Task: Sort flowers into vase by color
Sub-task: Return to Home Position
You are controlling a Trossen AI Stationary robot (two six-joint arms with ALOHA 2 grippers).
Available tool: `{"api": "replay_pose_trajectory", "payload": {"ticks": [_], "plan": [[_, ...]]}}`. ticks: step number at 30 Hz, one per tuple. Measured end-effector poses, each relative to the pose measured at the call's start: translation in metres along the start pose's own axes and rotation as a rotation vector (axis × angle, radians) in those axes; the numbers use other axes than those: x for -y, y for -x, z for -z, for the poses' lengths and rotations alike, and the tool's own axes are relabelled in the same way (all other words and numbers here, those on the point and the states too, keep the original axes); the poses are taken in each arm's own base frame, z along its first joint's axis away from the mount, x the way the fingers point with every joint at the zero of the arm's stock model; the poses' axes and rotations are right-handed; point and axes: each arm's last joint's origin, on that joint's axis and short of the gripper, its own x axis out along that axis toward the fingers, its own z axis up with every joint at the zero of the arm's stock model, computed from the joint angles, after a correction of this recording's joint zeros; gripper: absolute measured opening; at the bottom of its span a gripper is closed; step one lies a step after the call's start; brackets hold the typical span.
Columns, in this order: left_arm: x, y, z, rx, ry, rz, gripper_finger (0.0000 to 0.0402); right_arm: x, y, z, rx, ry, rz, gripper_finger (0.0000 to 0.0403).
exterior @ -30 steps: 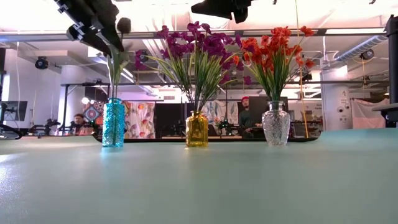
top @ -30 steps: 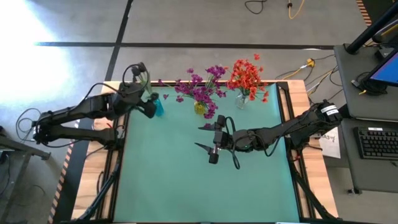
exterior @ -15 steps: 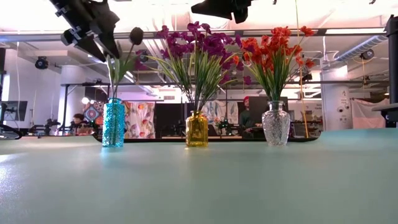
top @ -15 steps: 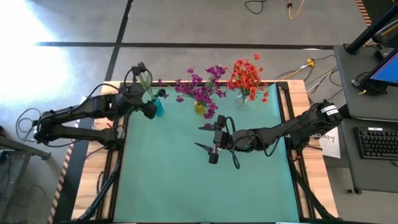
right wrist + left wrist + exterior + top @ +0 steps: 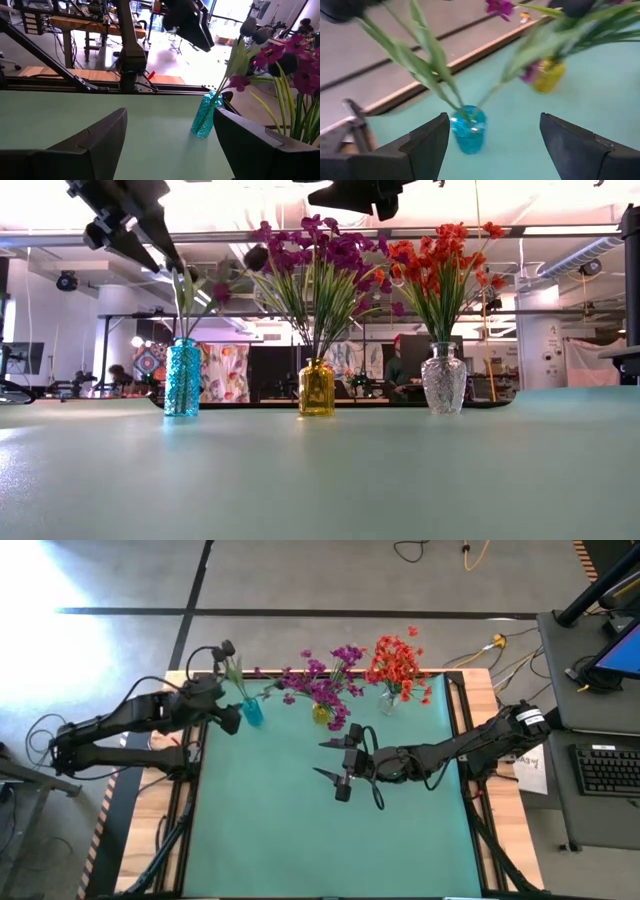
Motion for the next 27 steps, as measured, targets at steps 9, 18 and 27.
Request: {"api": "replay_pose_trajectory", "payload": {"ticks": [9,18,27], "plan": [[0.018,0.013,0.019,0.011,-0.004,0.215,0.0294,-0.001,0.002,0.003,-0.031,0.074,-0.027,0.0288],[0.057,0.042,0.047,0.165,-0.176,0.470,0.0287,0.011,0.025,0.000,-0.032,0.106,-0.029,0.0288],[0.071,0.074,0.089,0.246,-0.414,0.620,0.0285,0.035,0.075,0.002,0.043,0.072,-0.108,0.0288]]}}
